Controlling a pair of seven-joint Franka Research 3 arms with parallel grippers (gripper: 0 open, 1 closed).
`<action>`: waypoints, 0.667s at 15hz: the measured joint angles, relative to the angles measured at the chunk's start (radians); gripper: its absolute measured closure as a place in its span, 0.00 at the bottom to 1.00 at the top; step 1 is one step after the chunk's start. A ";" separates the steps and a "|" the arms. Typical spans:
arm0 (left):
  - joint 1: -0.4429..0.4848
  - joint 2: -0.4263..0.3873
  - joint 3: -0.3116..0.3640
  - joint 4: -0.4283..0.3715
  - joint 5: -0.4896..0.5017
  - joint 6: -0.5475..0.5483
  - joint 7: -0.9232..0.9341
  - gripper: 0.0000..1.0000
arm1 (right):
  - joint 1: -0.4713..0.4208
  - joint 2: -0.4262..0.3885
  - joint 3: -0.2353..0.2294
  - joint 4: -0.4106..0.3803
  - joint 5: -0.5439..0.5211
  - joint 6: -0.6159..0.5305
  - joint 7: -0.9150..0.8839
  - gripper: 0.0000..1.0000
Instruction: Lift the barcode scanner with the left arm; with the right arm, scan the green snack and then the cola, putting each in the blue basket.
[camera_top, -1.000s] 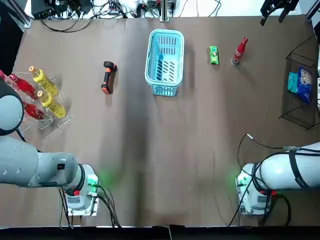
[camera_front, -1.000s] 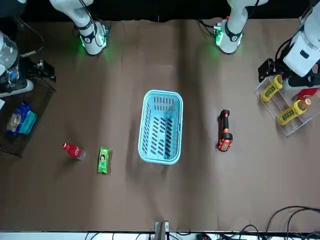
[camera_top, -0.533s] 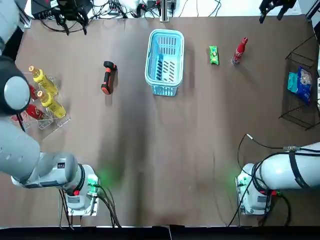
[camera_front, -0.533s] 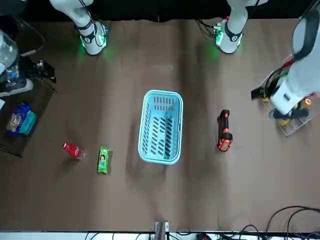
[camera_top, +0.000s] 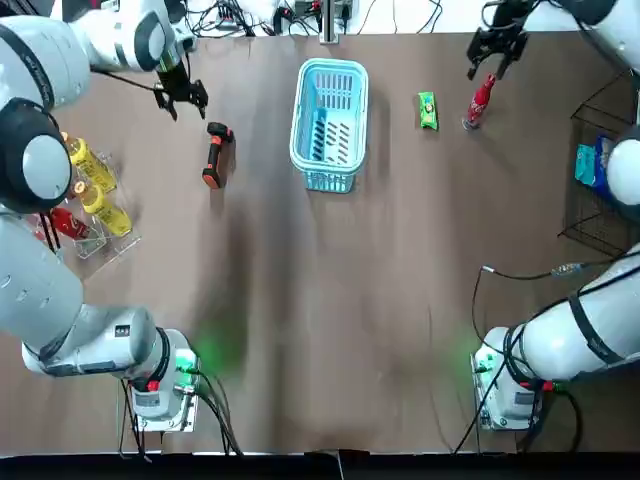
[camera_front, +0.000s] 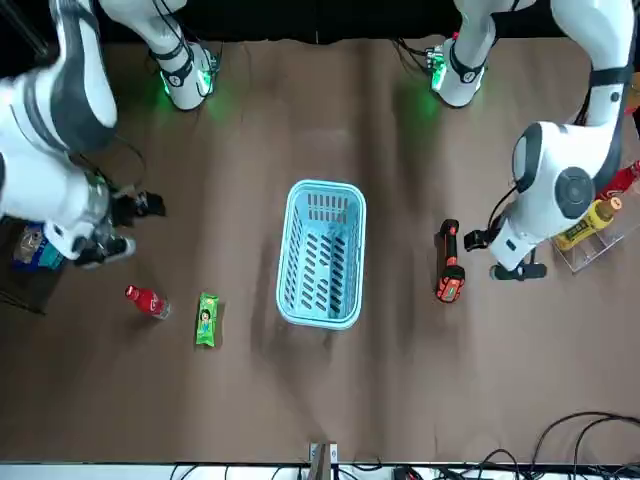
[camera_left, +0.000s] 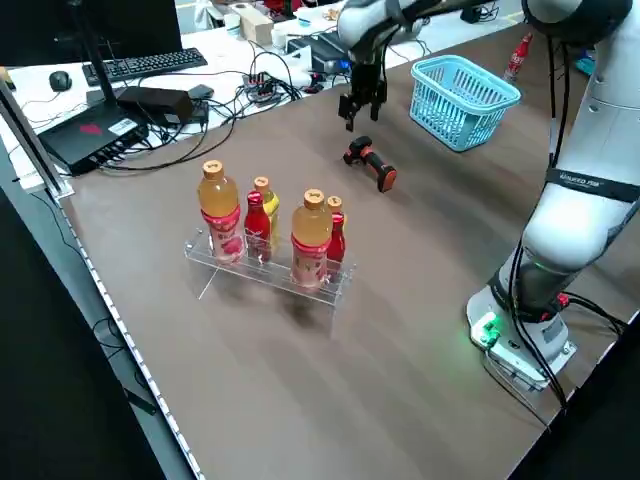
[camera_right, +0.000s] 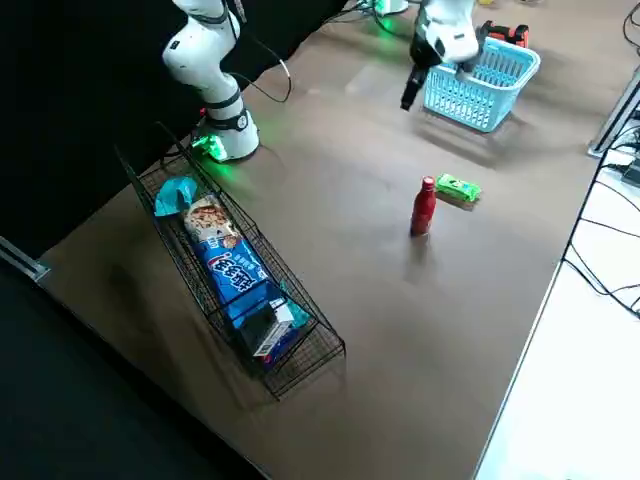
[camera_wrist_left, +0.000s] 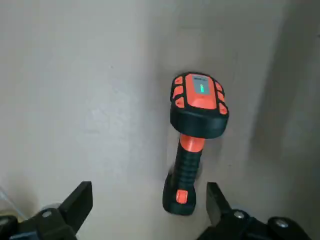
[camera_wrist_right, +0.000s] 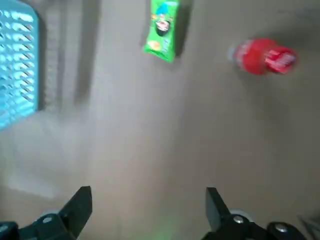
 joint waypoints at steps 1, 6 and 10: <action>0.000 0.007 0.000 -0.023 0.000 0.029 -0.002 0.00 | 0.001 0.034 0.001 0.000 0.031 0.021 0.000 0.00; -0.015 0.051 -0.002 -0.083 0.000 0.168 -0.011 0.00 | 0.039 0.233 0.002 0.030 0.049 0.158 0.057 0.03; -0.029 0.104 -0.002 -0.123 0.000 0.282 -0.023 0.00 | 0.031 0.415 -0.002 0.064 0.062 0.386 0.114 0.17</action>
